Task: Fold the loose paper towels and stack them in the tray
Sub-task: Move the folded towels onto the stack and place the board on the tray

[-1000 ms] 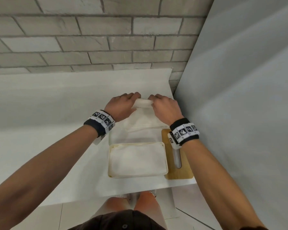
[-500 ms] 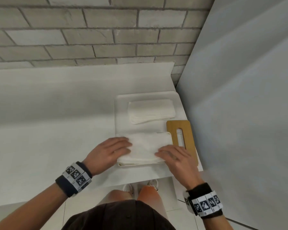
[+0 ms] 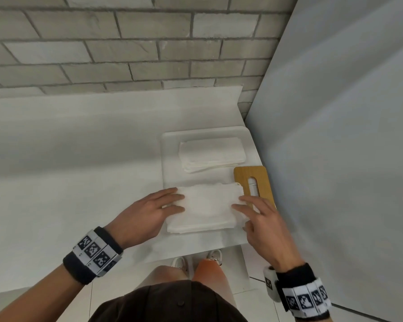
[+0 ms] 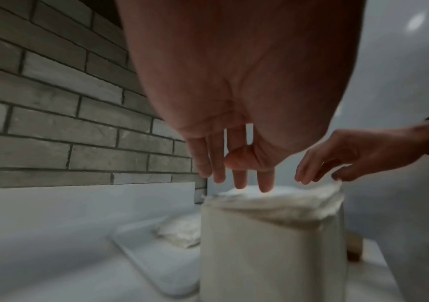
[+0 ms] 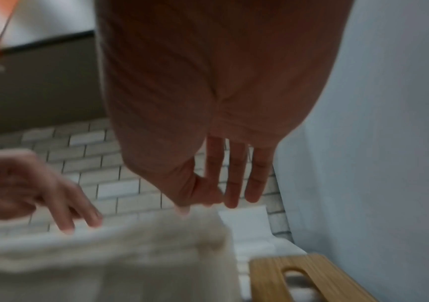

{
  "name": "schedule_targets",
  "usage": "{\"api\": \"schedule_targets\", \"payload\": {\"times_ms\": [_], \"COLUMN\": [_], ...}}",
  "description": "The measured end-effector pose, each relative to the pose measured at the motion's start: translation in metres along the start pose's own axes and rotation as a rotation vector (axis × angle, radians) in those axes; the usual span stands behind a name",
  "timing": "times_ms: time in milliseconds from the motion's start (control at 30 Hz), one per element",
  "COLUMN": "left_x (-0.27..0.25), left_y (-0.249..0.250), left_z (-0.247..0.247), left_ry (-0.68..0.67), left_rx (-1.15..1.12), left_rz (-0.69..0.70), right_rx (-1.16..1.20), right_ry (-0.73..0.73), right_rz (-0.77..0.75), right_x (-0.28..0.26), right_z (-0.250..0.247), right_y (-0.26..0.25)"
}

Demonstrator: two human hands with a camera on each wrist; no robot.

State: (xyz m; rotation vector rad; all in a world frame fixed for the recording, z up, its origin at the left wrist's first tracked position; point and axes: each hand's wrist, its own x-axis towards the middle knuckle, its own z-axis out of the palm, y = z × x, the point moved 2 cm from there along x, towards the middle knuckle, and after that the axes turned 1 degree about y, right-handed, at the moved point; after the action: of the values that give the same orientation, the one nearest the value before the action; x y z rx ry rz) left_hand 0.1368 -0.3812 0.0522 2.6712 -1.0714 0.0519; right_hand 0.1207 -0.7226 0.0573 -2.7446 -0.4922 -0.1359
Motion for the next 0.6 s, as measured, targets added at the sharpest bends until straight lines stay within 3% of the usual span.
{"api": "schedule_targets", "payload": {"times_ms": [133,200,333,500,600], "left_x": [0.025,0.043,0.069,0.077,0.081], "left_y": [0.027,0.035,0.028,0.025,0.019], "left_z": [-0.006,0.014,0.033,0.010,-0.001], "left_ry": [0.042,-0.028,-0.141,-0.509,-0.600], "left_rx": [-0.094,-0.078,-0.034,0.009,-0.015], "left_rz": [0.002,-0.014,-0.149,-0.207,-0.251], "right_rx": [0.092,0.069,0.045,0.048,0.062], "right_ry": [0.035,-0.083,-0.377,-0.499,-0.547], "right_rz": [-0.028,-0.054,0.058,0.108,0.103], "right_x": [0.018,0.033,0.059,0.068,0.070], "right_z": [-0.019,0.001,0.041,0.031,0.027], "right_y": [-0.047,-0.064,-0.049,-0.032,-0.027]}}
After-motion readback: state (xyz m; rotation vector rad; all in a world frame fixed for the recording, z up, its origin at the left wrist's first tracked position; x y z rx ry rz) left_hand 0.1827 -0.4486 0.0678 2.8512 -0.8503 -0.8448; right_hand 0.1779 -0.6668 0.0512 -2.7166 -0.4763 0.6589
